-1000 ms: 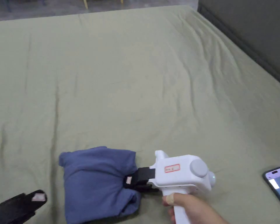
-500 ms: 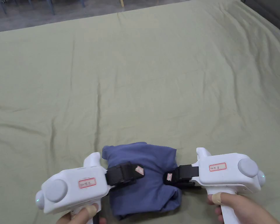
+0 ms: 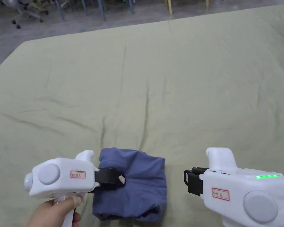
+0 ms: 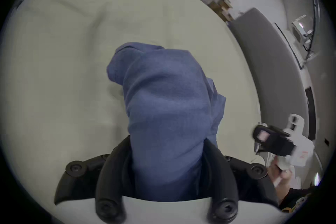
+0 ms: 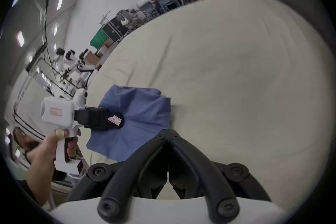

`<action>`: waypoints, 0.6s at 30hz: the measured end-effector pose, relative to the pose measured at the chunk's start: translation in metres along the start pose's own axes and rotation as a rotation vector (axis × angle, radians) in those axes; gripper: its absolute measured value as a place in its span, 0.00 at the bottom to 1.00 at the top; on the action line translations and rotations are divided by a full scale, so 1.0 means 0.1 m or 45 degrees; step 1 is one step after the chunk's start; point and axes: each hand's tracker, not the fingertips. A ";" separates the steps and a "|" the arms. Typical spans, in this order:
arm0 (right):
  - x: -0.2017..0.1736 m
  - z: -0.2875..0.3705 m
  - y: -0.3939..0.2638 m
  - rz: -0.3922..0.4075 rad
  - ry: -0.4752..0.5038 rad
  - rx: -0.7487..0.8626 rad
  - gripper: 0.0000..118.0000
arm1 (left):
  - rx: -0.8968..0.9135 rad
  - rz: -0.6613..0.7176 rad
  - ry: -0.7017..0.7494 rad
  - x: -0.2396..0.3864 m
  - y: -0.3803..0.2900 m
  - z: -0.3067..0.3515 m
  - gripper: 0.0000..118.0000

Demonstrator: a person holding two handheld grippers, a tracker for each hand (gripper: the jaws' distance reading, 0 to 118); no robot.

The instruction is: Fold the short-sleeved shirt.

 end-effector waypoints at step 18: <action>-3.23 0.06 -0.15 0.278 0.368 -0.062 0.03 | -0.105 0.007 0.432 -2.49 0.20 1.31 0.37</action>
